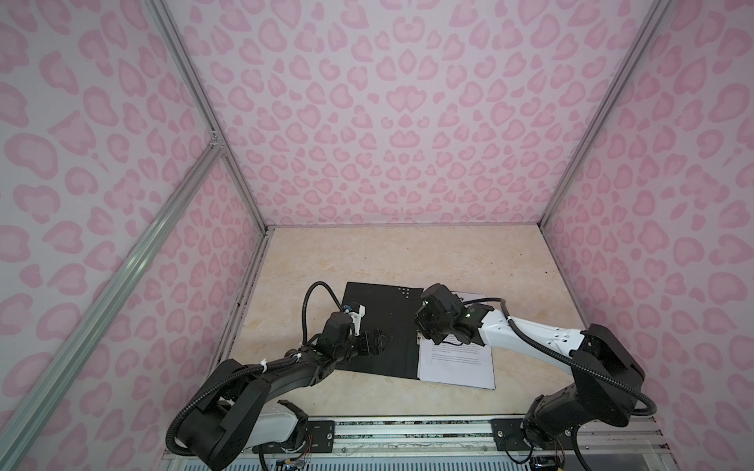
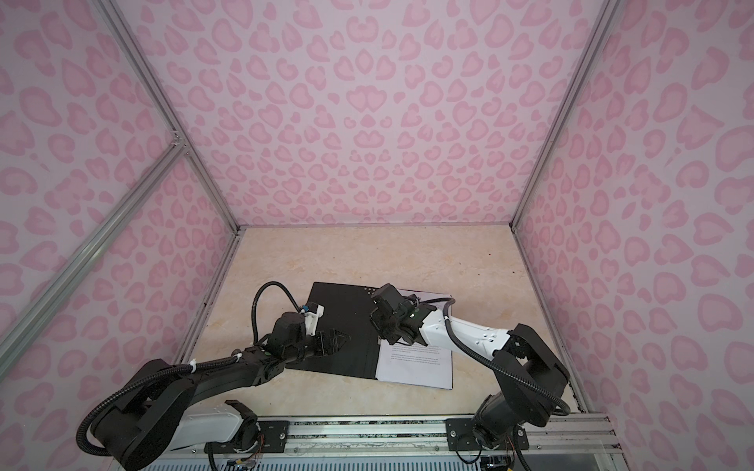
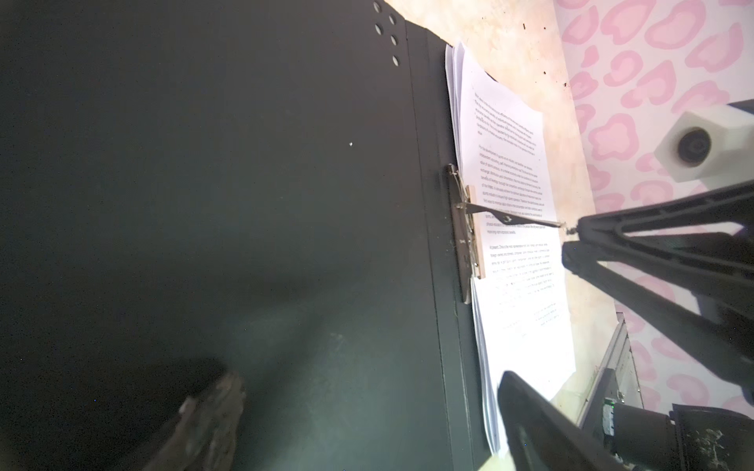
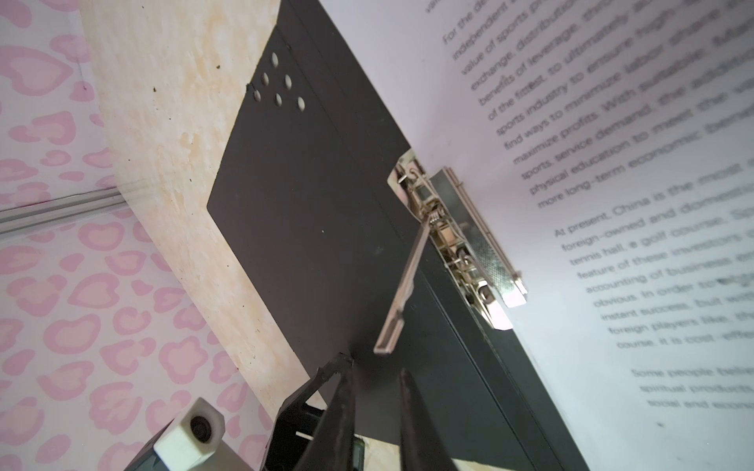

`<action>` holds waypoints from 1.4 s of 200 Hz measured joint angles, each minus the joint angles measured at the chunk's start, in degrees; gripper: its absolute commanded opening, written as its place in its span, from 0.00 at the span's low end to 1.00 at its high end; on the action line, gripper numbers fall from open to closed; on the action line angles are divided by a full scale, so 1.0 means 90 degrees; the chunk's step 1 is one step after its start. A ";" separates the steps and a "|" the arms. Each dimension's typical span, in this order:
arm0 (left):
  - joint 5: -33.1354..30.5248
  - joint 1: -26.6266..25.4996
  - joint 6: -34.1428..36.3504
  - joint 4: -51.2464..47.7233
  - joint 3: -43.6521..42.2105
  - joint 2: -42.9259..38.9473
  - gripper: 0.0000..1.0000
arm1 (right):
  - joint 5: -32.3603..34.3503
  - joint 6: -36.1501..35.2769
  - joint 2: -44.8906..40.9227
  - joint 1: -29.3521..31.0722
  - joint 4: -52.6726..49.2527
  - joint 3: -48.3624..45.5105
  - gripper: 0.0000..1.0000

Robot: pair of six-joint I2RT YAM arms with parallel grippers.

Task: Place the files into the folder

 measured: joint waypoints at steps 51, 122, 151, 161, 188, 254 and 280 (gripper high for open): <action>0.0002 0.0000 -0.0010 -0.0012 -0.0010 -0.0019 0.99 | 0.0223 0.0097 -0.0231 -0.0243 -0.0049 -0.0100 0.21; 0.0019 0.0000 -0.0010 0.0032 -0.0007 0.0027 0.99 | 0.0104 0.0189 -0.0044 -0.0306 0.0095 -0.0114 0.22; 0.0027 0.0000 -0.0010 0.0068 -0.0007 0.0058 0.99 | 0.0070 0.0199 0.0041 -0.0338 0.0248 -0.0160 0.22; 0.0029 0.0000 -0.0010 0.0070 -0.0007 0.0061 0.99 | 0.0070 0.0228 0.0085 -0.0352 0.0255 -0.0160 0.21; 0.0049 0.0000 -0.0010 0.0087 -0.0005 0.0092 0.99 | 0.0027 0.0240 0.0160 -0.0369 0.0342 -0.0165 0.20; 0.0051 0.0000 -0.0010 0.0090 -0.0005 0.0092 0.99 | -0.0097 0.0270 0.0240 -0.0379 0.0549 -0.0231 0.16; 0.0053 0.0000 -0.0010 0.0092 -0.0005 0.0095 0.99 | -0.0112 0.0304 0.0221 -0.0379 0.0544 -0.0291 0.17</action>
